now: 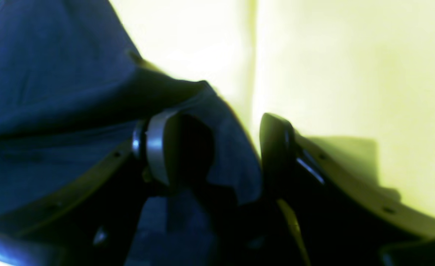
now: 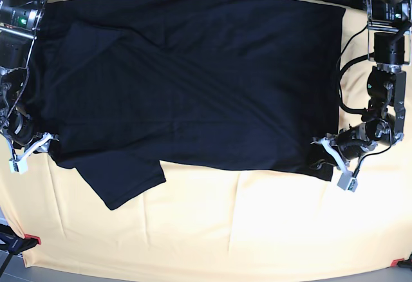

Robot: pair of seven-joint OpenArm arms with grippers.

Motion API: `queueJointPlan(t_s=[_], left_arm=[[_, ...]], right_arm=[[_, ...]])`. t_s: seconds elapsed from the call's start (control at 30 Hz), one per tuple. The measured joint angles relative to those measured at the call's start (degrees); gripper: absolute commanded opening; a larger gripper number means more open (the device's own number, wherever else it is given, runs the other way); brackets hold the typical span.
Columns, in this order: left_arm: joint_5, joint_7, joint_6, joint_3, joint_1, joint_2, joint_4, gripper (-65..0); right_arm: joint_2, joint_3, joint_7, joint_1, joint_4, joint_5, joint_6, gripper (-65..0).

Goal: Fold the T-shirt properly
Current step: 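Grasp the hem corners with both grippers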

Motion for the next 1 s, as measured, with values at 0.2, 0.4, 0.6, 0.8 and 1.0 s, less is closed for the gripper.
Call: queueJointPlan(t_s=[0.2,0.4,0.6,0.8,1.0], left_arm=[[0.00,0.00,-0.02,0.00,0.00,0.00,0.00,-65.0],[0.00,0.17,-0.72,0.00,0.00,0.00,0.00,-65.0],[0.00,0.17,-1.97,0.00,-0.02,0.00,0.00,-65.0],[-4.96,0.57,-13.00,0.00,-0.02,-0.46,0.02,-65.0],[-10.32,4.68,-16.98,0.00,0.07,-2.14,0.00,-65.0]], right_arm=[[0.00,0.00,-0.48,-0.28,0.00,2.43,2.60,-35.5],[0.09,0.00,-0.22,-0.15,0.00,2.38,2.60,-65.0],[0.33,0.00,-0.26,-0.15,0.00,2.43,4.57,-65.0],[2.14,-0.02,-7.74,-0.33,4.09,10.80,4.55,-65.0],[5.27,-0.09,-10.71,-6.34,14.91,16.06,4.74,-65.0]])
